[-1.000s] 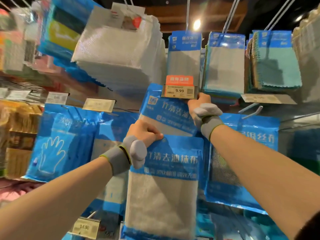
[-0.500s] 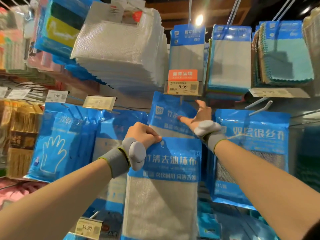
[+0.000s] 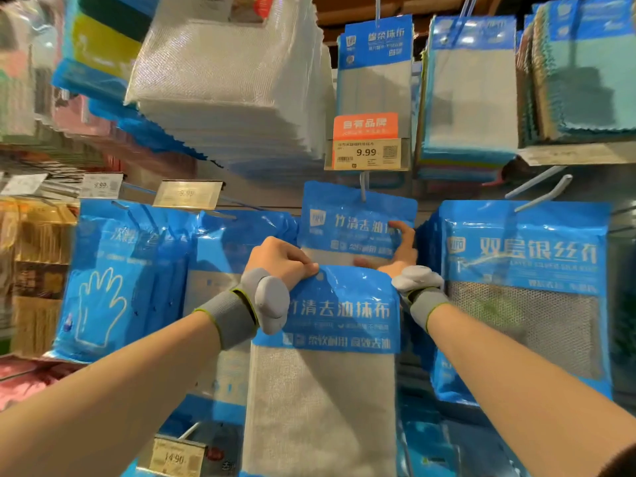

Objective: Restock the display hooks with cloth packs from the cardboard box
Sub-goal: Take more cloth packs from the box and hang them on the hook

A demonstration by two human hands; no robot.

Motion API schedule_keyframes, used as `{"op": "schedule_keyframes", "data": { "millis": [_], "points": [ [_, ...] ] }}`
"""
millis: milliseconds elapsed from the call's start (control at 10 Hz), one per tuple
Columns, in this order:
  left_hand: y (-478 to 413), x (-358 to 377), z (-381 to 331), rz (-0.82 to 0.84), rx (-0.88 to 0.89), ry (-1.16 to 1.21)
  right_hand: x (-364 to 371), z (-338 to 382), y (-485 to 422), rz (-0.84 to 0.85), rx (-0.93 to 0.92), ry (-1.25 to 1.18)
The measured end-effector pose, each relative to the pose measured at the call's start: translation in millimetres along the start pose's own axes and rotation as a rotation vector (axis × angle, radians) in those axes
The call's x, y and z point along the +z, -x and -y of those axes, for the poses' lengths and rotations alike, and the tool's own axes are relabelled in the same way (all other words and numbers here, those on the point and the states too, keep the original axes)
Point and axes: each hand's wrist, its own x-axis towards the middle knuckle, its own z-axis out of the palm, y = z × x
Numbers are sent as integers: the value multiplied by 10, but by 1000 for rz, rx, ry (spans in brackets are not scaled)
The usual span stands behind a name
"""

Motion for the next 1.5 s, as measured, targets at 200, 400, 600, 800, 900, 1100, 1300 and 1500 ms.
{"op": "schedule_keyframes", "data": {
  "millis": [200,400,600,800,900,1100,1300,1500],
  "points": [
    [-70,43,42,-5,17,-37,-105,-177,-219,7,202,360],
    [-84,124,50,-91,-5,-48,-249,-129,-245,351,116,431],
    [-88,151,-82,-144,-45,-33,-334,514,16,353,128,-39],
    [-99,152,-263,-151,-25,17,-394,705,135,386,25,171],
    [-183,100,-257,-183,-2,-28,-412,757,20,265,-2,150],
    [-188,72,-188,-154,-11,304,-584,1104,-145,14,-57,42],
    [-197,27,-195,-201,34,357,-614,1233,-134,-109,-136,85],
    [-207,31,-219,-182,11,327,-618,1262,-308,-88,-76,126]
  ]
}}
